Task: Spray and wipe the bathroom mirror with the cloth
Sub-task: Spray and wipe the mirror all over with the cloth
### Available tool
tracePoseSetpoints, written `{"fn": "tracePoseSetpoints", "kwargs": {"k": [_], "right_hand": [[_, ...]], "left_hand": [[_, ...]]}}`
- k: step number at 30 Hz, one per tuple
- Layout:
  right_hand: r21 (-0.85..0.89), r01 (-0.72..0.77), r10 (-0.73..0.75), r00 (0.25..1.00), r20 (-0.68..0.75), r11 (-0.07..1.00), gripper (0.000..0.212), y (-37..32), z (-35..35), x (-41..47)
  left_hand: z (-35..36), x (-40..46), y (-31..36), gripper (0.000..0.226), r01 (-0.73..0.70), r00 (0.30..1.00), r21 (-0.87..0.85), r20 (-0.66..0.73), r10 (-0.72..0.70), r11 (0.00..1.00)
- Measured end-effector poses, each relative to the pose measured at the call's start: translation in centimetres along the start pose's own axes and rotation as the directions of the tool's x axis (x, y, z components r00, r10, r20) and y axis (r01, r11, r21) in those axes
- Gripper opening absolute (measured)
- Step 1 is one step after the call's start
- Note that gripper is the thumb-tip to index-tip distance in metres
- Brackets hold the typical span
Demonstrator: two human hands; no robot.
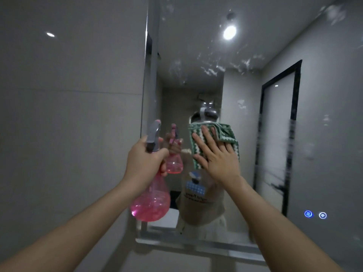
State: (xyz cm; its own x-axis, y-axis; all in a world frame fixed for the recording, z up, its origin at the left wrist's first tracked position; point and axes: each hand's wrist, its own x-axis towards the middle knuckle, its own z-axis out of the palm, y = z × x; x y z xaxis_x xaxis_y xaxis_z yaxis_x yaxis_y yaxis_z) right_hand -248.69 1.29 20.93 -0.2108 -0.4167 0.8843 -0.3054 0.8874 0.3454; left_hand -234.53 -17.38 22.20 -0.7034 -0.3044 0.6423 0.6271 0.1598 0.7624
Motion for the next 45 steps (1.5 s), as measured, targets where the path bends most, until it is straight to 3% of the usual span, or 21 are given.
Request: {"fn": "tracePoseSetpoints", "kwargs": {"k": [5,14,22,40,45], "right_hand": [[-0.005,0.059,-0.058,0.996,0.063,0.998,0.059,2.5,-0.7,0.3],[-0.008,0.014,-0.014,0.998,0.064,1.000,0.062,6.7,-3.0,5.5],[-0.023,-0.007,0.002,0.978,-0.211,1.000,0.059,6.5,-1.1,5.5],[0.019,-0.037,0.041,0.970,-0.238,0.999,0.059,6.1,-1.1,5.5],[0.033,-0.036,0.044,0.961,-0.273,0.999,0.059,6.2,-0.5,5.5]], "left_hand": [[4.2,0.8,4.8,0.017,-0.025,0.993,0.012,0.112,0.023,1.000],[7.4,4.2,9.0,0.013,-0.126,0.988,0.162,0.111,0.109,0.979],[8.7,7.4,8.9,0.009,-0.195,0.976,0.292,0.152,0.156,0.936],[9.1,9.1,9.3,0.011,-0.130,0.988,0.131,0.098,0.118,0.983],[8.3,10.5,10.9,0.015,-0.109,0.994,0.116,0.021,0.107,0.987]]}}
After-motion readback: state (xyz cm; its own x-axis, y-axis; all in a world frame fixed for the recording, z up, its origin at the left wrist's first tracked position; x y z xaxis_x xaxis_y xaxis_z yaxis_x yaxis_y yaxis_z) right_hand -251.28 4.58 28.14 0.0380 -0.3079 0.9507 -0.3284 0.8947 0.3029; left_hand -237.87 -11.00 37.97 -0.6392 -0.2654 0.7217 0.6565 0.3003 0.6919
